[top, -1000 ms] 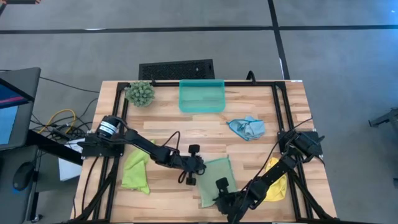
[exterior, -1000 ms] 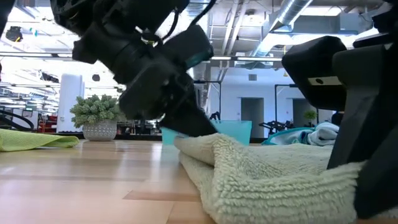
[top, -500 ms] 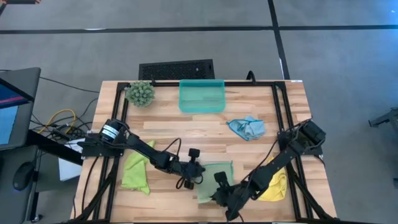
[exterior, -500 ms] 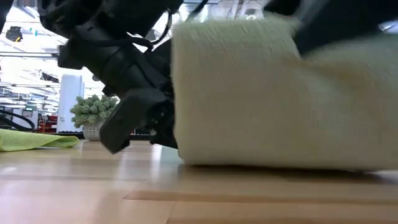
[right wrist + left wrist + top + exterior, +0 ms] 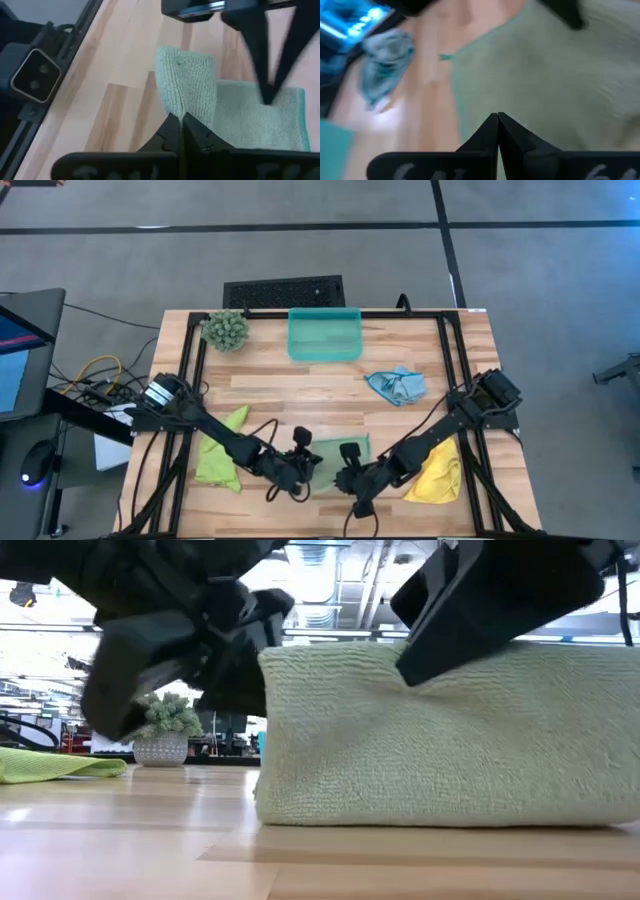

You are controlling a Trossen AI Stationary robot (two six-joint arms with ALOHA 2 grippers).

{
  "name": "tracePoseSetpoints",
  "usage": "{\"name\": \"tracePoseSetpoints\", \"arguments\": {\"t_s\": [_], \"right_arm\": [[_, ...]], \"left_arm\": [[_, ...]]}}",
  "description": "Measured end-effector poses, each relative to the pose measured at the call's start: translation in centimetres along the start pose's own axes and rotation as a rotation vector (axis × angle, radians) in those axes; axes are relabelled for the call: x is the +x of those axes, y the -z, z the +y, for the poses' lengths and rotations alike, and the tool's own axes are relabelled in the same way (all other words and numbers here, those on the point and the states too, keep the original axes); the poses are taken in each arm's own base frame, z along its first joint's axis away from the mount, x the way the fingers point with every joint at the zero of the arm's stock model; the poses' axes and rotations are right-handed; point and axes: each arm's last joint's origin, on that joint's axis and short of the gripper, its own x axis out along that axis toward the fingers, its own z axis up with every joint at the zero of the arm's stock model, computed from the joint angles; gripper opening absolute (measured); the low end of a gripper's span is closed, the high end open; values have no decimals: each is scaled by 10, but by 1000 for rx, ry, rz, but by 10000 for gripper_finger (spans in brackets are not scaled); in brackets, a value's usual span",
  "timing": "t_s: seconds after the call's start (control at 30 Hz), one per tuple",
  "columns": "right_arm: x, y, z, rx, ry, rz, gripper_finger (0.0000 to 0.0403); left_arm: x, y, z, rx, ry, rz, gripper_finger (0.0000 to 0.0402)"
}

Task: Fold microfiber towels
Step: Fold the green towel

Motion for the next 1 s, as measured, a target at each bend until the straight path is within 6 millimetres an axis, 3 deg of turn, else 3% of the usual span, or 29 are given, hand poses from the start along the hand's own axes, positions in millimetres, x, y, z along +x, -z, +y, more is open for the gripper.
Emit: {"name": "tracePoseSetpoints", "arguments": {"t_s": [0.2, 0.47, 0.7, 0.87, 1.0], "right_arm": [[-1, 1, 1, 23, 0, 14, 21], [-11, -4, -6, 69, 16, 10, 15], [-32, -16, -18, 95, 81, -40, 21], [-22, -11, -35, 120, 57, 21, 16], [-13, -7, -49, 128, 70, 67, 22]], "left_arm": [[1, 0, -13, -29, 169, -45, 0], [16, 10, -29, -39, 211, -86, 0], [-1, 2, -22, 75, -56, -32, 0], [-7, 5, -20, 88, -135, 28, 0], [4, 14, -18, 60, -113, 66, 0]]}}
